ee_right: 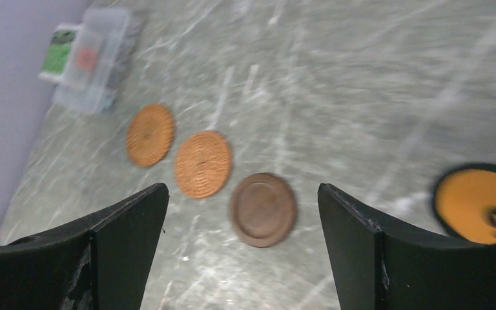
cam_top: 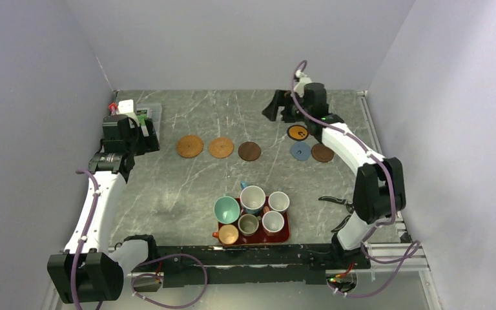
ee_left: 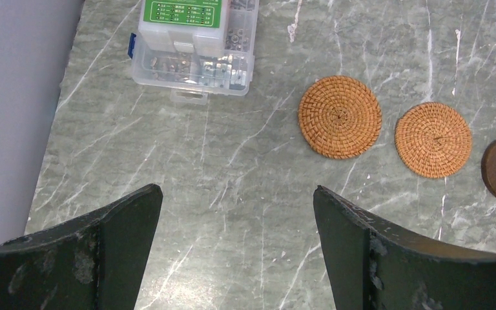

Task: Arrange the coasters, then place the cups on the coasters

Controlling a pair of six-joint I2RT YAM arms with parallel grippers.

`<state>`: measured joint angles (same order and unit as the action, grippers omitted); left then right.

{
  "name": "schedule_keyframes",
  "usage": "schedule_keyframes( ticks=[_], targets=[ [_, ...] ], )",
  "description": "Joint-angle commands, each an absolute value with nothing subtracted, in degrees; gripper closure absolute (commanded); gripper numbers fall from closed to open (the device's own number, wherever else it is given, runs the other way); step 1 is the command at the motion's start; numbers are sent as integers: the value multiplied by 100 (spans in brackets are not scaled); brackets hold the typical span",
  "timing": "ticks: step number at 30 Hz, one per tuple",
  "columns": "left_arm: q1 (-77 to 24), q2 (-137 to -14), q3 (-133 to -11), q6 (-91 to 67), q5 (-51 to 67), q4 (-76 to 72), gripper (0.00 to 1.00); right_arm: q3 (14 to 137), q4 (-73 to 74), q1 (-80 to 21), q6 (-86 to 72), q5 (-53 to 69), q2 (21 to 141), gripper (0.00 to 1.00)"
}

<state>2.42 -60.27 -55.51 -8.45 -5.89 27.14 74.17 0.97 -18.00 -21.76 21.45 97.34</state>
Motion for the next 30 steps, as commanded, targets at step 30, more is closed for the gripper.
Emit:
schedule_keyframes(
  ticks=[30],
  targets=[
    [249, -6044, -5656, -933, -694, 2611, 6, 7980, 1805, -241, -1438, 502, 11044, 6]
  ],
)
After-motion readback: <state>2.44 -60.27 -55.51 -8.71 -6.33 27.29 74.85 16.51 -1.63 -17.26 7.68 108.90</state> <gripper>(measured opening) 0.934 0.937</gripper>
